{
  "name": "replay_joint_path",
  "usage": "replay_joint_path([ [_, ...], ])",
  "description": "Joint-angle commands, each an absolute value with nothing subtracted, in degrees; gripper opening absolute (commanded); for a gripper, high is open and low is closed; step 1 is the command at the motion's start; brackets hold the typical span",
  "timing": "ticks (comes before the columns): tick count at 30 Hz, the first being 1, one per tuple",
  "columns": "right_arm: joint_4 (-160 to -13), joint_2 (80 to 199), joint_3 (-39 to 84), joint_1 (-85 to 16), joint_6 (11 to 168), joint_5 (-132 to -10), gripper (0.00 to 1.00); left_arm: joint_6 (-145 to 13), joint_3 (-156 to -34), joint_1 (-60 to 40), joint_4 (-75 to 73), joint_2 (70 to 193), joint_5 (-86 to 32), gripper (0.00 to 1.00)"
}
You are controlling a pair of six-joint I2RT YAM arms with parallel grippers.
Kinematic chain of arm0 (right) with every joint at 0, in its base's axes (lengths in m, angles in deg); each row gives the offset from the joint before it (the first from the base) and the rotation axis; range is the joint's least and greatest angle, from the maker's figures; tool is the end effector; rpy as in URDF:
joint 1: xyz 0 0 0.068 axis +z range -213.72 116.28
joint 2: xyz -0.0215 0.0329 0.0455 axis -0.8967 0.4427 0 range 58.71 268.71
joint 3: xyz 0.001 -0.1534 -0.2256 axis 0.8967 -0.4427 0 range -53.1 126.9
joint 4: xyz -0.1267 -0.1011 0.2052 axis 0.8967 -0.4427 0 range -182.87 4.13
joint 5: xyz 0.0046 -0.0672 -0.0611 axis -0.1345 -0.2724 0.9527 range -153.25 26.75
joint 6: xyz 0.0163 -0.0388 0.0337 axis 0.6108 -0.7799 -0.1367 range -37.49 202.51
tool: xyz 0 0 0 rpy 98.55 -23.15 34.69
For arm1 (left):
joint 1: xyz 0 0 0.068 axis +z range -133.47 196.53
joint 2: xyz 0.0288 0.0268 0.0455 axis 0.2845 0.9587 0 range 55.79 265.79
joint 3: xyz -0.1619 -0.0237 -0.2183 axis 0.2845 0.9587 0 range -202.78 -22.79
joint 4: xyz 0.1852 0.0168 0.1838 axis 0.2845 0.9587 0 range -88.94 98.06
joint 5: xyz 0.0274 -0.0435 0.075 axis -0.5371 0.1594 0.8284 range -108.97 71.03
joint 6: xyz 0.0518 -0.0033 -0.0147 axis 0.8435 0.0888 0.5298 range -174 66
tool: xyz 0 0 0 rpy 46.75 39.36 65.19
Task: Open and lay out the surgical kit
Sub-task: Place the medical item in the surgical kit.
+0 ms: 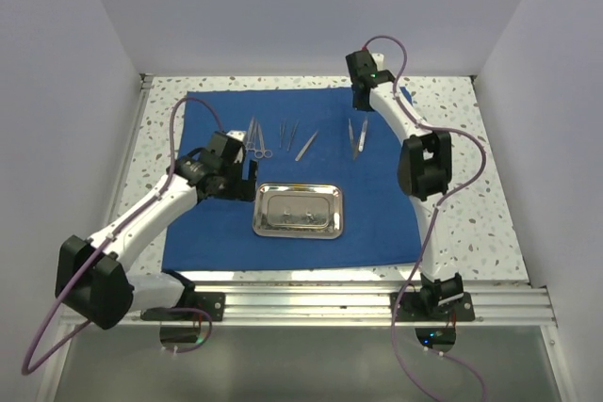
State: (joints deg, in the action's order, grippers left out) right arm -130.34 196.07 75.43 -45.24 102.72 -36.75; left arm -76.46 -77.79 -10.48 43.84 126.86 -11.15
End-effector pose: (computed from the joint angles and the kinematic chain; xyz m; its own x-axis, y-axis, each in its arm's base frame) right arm 0.5066 0.1526 0.2291 -0.7243 0.0839 -0.6844 0.2337 0.9637 -0.1292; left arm 0.2187 -0.1060 0.2596 -0.8525 0.0098 -0.5227 0.0666 0.9937 -0.0900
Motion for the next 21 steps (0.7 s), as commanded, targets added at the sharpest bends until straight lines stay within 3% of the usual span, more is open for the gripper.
replay_joint_path([
  [1, -129.21, 198.37, 79.17, -46.05, 101.23, -35.82, 0.10, -74.40, -83.67, -10.10, 40.17, 131.97, -11.14, 0.93],
  [2, -129.03, 198.28, 79.00, -46.06, 101.32, -35.82, 0.23, -74.13, -85.00, -10.10, 39.56, 133.47, -11.15, 0.93],
  [3, -129.02, 197.50, 78.48, -46.06, 101.58, -35.82, 0.49, -73.61, -86.40, -10.10, 39.21, 135.06, -11.23, 0.93],
  [5, -127.62, 195.13, 73.85, -46.23, 102.20, -36.44, 0.73, -72.82, -91.15, -10.10, 38.07, 140.06, -11.41, 0.93],
  [10, -124.64, 180.93, 60.04, -46.23, 104.91, -38.90, 0.77, -72.11, -104.33, -10.10, 35.78, 153.33, -11.94, 0.92],
  [14, -121.56, 166.53, 41.53, -46.15, 106.33, -43.11, 0.76, -70.88, -114.00, -10.10, 34.90, 163.26, -10.54, 0.92],
  [21, -126.82, 148.55, 27.59, -46.23, 106.42, -45.23, 0.76, -71.93, -127.53, -9.49, 32.09, 177.85, -13.16, 0.89],
])
